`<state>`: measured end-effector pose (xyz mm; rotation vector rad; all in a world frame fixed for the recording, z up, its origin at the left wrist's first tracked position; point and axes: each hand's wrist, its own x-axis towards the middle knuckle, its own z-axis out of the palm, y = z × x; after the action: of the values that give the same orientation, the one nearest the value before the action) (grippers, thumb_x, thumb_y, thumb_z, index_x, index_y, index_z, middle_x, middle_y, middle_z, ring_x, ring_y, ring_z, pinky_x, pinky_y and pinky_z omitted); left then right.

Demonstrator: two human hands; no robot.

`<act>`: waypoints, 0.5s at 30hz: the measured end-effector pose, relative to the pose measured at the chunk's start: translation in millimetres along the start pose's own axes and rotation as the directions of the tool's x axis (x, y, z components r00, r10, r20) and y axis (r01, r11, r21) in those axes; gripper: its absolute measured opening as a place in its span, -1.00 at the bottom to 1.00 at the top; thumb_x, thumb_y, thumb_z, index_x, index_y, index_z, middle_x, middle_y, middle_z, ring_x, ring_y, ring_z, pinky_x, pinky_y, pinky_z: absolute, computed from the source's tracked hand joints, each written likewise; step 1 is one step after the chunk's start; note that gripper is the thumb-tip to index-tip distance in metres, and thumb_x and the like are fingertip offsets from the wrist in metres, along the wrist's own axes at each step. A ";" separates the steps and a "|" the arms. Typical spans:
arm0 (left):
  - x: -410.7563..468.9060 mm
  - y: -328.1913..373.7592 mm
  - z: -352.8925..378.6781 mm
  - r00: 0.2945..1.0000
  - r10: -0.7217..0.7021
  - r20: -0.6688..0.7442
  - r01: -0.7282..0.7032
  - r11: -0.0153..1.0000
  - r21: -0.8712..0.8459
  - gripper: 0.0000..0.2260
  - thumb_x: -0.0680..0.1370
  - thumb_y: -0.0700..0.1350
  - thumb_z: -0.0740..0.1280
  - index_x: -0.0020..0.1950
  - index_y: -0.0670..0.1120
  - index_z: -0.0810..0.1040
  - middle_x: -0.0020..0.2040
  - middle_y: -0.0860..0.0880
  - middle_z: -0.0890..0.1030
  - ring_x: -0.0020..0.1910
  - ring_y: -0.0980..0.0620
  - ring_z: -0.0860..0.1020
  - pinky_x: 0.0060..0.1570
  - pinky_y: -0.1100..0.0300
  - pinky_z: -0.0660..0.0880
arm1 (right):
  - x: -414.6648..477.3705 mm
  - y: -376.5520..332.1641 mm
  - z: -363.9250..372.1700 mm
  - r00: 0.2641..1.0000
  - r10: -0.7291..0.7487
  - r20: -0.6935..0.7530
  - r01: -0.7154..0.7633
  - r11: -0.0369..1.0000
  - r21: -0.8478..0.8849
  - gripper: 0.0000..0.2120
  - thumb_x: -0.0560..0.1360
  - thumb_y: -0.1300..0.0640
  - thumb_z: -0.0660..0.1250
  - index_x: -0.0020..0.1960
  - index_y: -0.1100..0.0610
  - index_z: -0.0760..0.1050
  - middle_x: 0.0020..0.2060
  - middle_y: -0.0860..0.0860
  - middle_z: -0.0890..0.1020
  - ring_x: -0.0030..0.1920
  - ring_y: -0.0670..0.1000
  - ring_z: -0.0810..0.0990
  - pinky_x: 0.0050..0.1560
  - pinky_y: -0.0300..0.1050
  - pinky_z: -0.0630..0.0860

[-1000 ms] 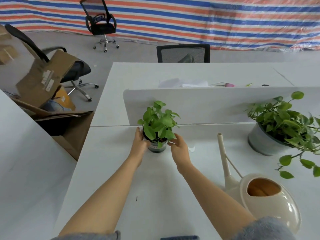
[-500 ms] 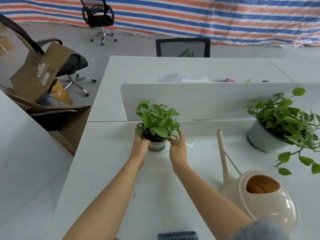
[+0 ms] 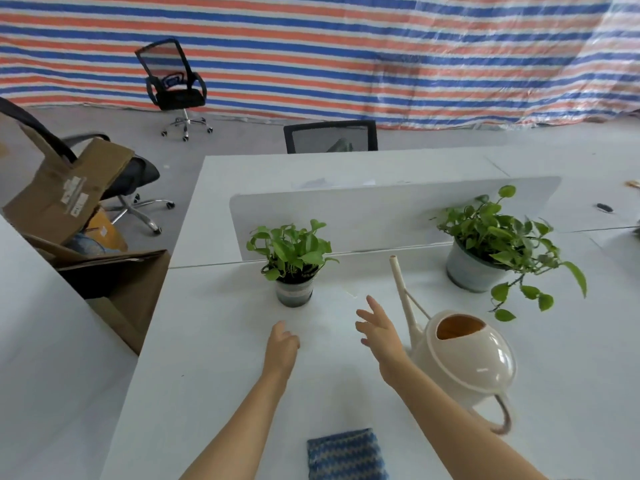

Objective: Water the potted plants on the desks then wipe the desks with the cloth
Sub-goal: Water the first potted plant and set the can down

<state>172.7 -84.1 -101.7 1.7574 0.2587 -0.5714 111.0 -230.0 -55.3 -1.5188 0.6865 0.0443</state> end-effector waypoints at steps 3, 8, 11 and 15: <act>-18.3 1.1 15.3 0.988 -0.024 0.151 0.007 0.994 0.110 -0.61 0.56 -0.25 0.13 0.40 -0.18 0.30 0.21 -0.14 0.43 0.13 -0.10 0.46 0.03 0.13 0.39 | -36.5 9.7 -30.6 0.998 -0.053 -0.022 0.053 0.998 -0.015 -0.58 0.55 0.26 0.15 0.38 0.06 0.26 0.14 0.08 0.56 0.13 0.08 0.53 0.20 -0.04 0.41; -47.5 3.0 60.9 0.945 0.008 0.326 -0.070 0.981 0.178 -0.70 0.57 -0.21 0.13 0.29 -0.18 0.42 0.05 -0.11 0.47 -0.03 -0.05 0.46 -0.21 0.22 0.37 | -93.5 22.1 -81.6 0.973 -0.121 -0.196 0.120 0.993 -0.017 -0.78 0.53 0.29 0.15 0.05 0.08 0.50 -0.34 0.04 0.62 -0.42 -0.08 0.56 -0.34 -0.26 0.44; -62.0 5.9 93.5 0.925 0.051 0.376 -0.125 0.977 0.175 -0.65 0.59 -0.14 0.14 0.37 -0.15 0.34 0.18 -0.13 0.46 0.12 -0.08 0.46 0.02 0.12 0.42 | -112.9 37.9 -108.8 0.926 -0.129 -0.355 0.146 0.989 0.021 -0.82 0.52 0.29 0.17 -0.04 0.14 0.54 -0.42 0.06 0.57 -0.50 -0.05 0.45 -0.50 -0.31 0.33; -80.0 15.9 127.8 0.905 0.113 0.411 -0.187 0.972 0.144 -0.48 0.59 0.05 0.14 0.50 -0.09 0.11 0.49 -0.10 0.22 0.44 -0.12 0.25 0.39 -0.03 0.25 | -118.6 58.5 -143.8 0.847 -0.094 -0.523 0.116 0.993 0.009 -0.84 0.52 0.23 0.21 -0.19 0.24 0.50 -0.35 0.09 0.50 -0.36 0.01 0.43 -0.41 -0.29 0.34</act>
<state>81.1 -200.5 -69.5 1.7673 -0.2220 -0.8462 -66.2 -311.1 -42.1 -1.5358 1.0264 -0.4838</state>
